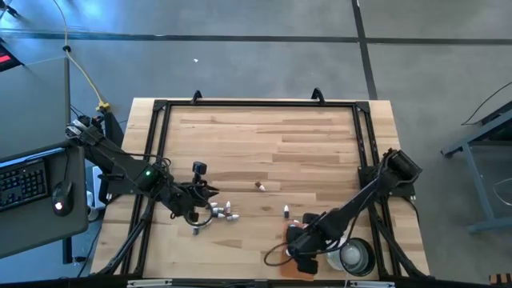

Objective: Pick & Place food coloring
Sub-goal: Put the top small black food coloring bottle into the orange bin, then put the top right small green food coloring bottle into the orange bin

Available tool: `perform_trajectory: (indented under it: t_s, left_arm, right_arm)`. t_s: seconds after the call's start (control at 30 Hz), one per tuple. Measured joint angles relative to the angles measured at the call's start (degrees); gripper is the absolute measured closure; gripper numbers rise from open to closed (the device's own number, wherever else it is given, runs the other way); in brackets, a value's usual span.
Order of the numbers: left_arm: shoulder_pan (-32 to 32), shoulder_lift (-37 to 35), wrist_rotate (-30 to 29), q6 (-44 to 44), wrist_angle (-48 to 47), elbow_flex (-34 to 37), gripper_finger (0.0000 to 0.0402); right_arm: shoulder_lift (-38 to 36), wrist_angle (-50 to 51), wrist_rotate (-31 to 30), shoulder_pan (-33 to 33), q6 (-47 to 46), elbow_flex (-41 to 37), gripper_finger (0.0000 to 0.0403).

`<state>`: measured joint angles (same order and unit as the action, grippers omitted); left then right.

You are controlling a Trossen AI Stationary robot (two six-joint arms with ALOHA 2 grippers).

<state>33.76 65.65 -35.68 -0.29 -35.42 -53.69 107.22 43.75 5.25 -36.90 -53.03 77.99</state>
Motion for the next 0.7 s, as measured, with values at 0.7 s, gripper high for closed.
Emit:
perform_trajectory:
  t_s: [0.7]
  left_arm:
    - [0.0,0.0,-5.3,15.1,8.7,0.0,0.0365]
  right_arm:
    - [0.0,10.4,16.9,3.8,-4.8,11.0,0.0278]
